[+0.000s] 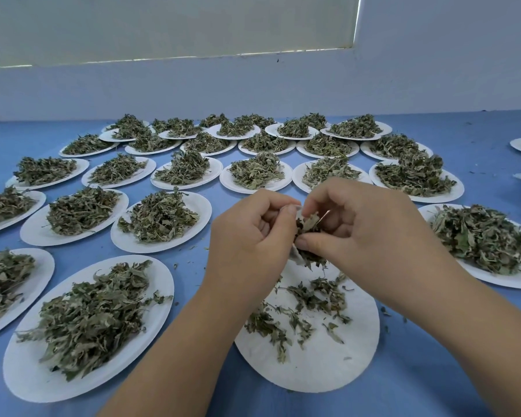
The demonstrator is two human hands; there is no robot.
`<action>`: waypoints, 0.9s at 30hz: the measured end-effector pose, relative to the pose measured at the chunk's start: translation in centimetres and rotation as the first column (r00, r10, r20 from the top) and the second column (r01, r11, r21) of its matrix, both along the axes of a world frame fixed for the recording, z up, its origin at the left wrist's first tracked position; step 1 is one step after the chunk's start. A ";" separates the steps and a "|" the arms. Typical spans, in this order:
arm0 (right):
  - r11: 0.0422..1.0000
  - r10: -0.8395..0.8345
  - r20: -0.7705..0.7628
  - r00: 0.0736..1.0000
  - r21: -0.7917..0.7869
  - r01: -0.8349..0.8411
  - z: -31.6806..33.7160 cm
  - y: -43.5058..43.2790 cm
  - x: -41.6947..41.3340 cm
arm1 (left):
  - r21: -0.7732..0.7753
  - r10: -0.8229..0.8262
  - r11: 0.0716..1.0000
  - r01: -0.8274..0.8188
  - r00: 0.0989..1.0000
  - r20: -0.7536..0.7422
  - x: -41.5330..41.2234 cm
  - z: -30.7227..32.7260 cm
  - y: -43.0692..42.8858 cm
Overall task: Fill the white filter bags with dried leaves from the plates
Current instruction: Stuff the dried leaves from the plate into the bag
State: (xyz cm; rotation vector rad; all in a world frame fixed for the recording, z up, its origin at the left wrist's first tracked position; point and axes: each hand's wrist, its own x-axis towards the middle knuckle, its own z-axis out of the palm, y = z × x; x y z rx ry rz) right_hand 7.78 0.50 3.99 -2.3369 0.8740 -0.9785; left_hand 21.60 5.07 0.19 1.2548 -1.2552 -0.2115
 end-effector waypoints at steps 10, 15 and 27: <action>0.989 0.035 -0.059 0.998 -0.145 -0.044 0.0 -0.6 -0.2 | -0.007 -0.022 1.000 0.022 0.999 -0.036 0.1 -0.2 -0.1; 0.994 0.030 -0.082 0.996 -0.103 -0.039 -0.3 -0.8 -0.1 | -0.022 -0.042 0.999 0.041 0.998 -0.052 0.0 0.1 0.1; 0.995 -0.098 -0.029 0.995 -0.010 0.097 -0.7 -1.3 0.8 | 0.010 -0.023 1.000 0.024 0.999 -0.045 -0.2 0.0 -0.1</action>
